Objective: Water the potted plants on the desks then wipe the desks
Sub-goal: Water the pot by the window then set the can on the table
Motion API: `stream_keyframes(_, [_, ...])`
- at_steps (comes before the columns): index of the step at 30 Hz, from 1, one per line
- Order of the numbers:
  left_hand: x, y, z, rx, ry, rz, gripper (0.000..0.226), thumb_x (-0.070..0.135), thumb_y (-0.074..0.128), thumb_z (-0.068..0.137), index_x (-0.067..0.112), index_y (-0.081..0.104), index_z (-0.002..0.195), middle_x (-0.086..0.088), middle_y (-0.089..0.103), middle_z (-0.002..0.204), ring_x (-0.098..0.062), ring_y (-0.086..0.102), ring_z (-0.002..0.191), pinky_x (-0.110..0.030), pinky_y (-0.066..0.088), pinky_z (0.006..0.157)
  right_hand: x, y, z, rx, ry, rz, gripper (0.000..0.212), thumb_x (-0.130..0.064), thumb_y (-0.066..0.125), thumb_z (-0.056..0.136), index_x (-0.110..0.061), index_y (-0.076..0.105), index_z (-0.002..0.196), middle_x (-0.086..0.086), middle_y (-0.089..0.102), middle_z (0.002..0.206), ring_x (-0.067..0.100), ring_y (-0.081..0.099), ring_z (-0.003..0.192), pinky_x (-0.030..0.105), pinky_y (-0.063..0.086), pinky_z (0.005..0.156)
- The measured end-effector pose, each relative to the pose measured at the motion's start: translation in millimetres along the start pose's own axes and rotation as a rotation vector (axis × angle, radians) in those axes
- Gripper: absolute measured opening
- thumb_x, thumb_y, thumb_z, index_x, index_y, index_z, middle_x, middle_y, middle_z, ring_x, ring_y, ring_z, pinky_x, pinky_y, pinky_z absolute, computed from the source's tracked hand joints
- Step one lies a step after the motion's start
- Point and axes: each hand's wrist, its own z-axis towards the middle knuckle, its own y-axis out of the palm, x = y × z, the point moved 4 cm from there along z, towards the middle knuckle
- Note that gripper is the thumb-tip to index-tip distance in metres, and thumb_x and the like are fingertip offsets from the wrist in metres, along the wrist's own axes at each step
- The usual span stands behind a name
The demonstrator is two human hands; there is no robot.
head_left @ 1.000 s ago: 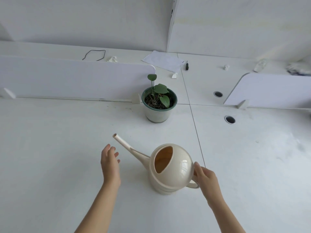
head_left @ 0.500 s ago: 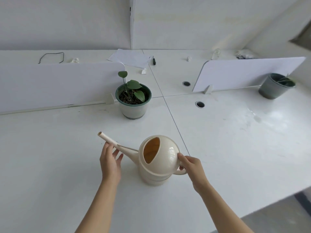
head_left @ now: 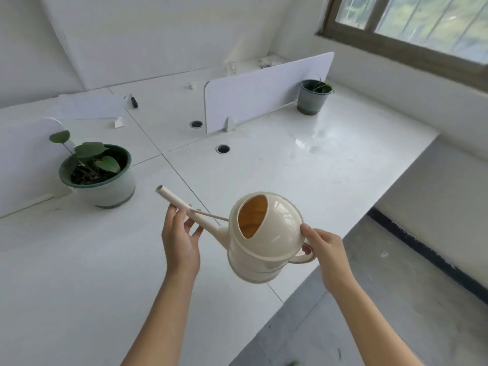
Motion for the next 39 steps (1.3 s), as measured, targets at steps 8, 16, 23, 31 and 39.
stream_keyframes(8, [-84, 115, -72, -0.14, -0.036, 0.122, 0.022, 0.018, 0.038, 0.095, 0.019, 0.055, 0.109, -0.006, 0.052, 0.103, -0.023, 0.055, 0.101, -0.043, 0.047, 0.092, 5, -158, -6, 0.058, 0.018, -0.009, 0.036, -0.023, 0.058, 0.086, -0.006, 0.048, 0.055, 0.006, 0.037, 0.056, 0.01, 0.036, 0.05, 0.025, 0.03, 0.059])
stream_keyframes(16, [-174, 212, -137, -0.174, -0.112, 0.18, 0.014, 0.015, 0.04, 0.092, 0.016, 0.053, 0.085, -0.01, 0.048, 0.1, -0.024, 0.052, 0.096, -0.035, 0.048, 0.077, 30, -299, -5, 0.108, 0.054, 0.021, 0.051, -0.014, 0.057, 0.086, -0.024, 0.053, 0.036, -0.009, 0.043, 0.045, 0.013, 0.037, 0.054, 0.018, 0.034, 0.054])
stream_keyframes(23, [-218, 286, -145, -0.235, -0.117, 0.223, 0.017, 0.013, 0.042, 0.091, 0.016, 0.045, 0.075, -0.001, 0.042, 0.082, -0.022, 0.047, 0.088, -0.032, 0.048, 0.072, 39, -368, 30, 0.17, 0.064, 0.077, 0.047, -0.015, 0.059, 0.084, -0.021, 0.051, 0.038, 0.003, 0.04, 0.053, 0.016, 0.036, 0.057, 0.026, 0.03, 0.057])
stream_keyframes(31, [-267, 386, -87, -0.226, -0.122, 0.184, 0.015, 0.015, 0.042, 0.092, 0.018, 0.052, 0.082, -0.004, 0.043, 0.089, -0.023, 0.048, 0.093, -0.036, 0.045, 0.081, 38, -417, 138, 0.172, 0.069, 0.056, 0.041, -0.014, 0.057, 0.085, -0.016, 0.055, 0.044, -0.005, 0.044, 0.046, 0.014, 0.038, 0.055, 0.028, 0.031, 0.062])
stream_keyframes(39, [-291, 496, -4, -0.189, -0.106, 0.167, 0.018, 0.015, 0.04, 0.093, 0.006, 0.051, 0.104, -0.01, 0.043, 0.098, -0.025, 0.049, 0.098, -0.042, 0.043, 0.087, 8, -450, 272, 0.119, 0.073, 0.06, 0.027, -0.016, 0.059, 0.083, -0.011, 0.071, 0.059, 0.002, 0.062, 0.063, 0.021, 0.05, 0.071, 0.034, 0.039, 0.075])
